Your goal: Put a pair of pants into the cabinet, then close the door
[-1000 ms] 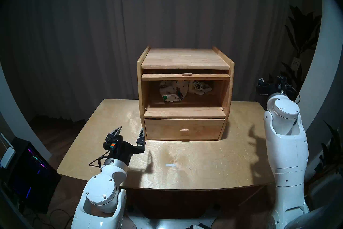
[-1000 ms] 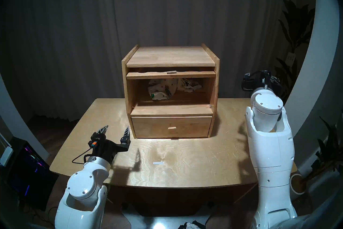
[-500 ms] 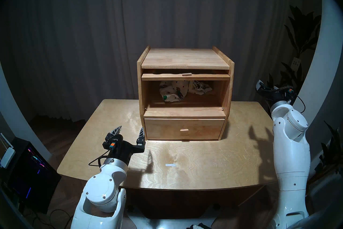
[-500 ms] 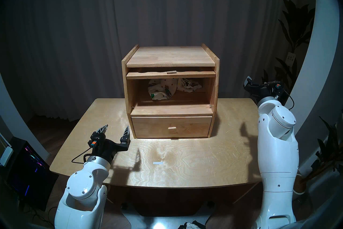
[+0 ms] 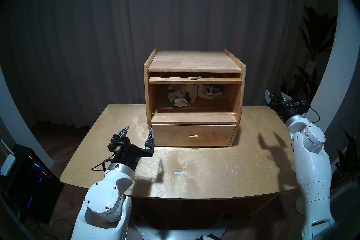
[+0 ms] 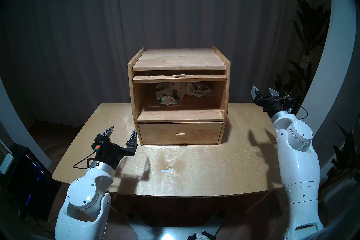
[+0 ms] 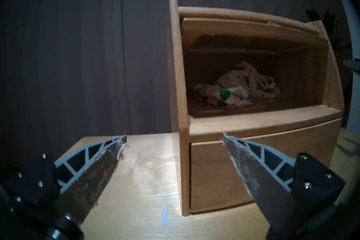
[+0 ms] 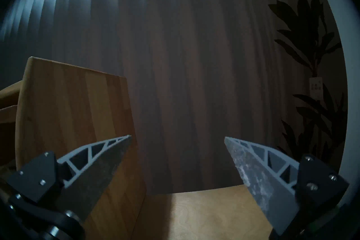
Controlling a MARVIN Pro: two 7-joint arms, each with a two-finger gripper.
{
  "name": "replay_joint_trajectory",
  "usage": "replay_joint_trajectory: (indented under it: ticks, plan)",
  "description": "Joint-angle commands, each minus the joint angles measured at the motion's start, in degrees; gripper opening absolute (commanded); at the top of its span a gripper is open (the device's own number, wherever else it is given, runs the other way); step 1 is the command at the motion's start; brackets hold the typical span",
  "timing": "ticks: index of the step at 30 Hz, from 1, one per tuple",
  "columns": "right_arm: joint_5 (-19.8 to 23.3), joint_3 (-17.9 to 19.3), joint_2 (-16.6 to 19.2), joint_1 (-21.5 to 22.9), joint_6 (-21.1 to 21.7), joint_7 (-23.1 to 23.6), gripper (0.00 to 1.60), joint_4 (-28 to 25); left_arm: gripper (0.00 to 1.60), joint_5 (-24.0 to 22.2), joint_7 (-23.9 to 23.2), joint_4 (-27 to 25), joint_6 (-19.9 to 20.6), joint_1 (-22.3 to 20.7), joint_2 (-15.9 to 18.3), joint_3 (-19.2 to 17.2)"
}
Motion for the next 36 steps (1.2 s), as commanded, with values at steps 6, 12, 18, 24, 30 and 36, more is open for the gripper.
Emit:
replay_joint_trajectory:
  ticks: [6,12,18,24,30,36]
  plan:
    - [0.24,0.83,2.01,0.69,-1.83,4.05,1.6,0.1,1.6,18.18,-3.19,-7.92,-0.23,-5.41,9.65,1.12]
    - [0.3,0.91,2.19,0.72,-1.8,4.84,1.6,0.41,1.6,27.17,-5.21,-9.91,-0.68,-6.43,14.41,1.45]
    - [0.36,0.98,2.38,0.78,-1.86,5.56,1.6,0.65,1.6,34.64,-7.38,-11.27,-0.95,-8.25,17.77,1.6]
    - [0.43,1.07,2.62,0.87,-2.03,6.47,1.6,0.91,1.6,42.96,-10.26,-12.9,-1.53,-10.88,21.98,2.13]
    - [0.61,1.25,3.07,0.98,-2.86,8.16,1.6,1.26,1.6,52.12,-15.5,-13.8,-1.01,-14.75,25.62,4.85]
    - [0.83,1.4,3.41,1.07,-4.01,10.06,1.6,1.89,1.6,61.27,-21.52,-14.13,-0.47,-18.84,27.98,8.15]
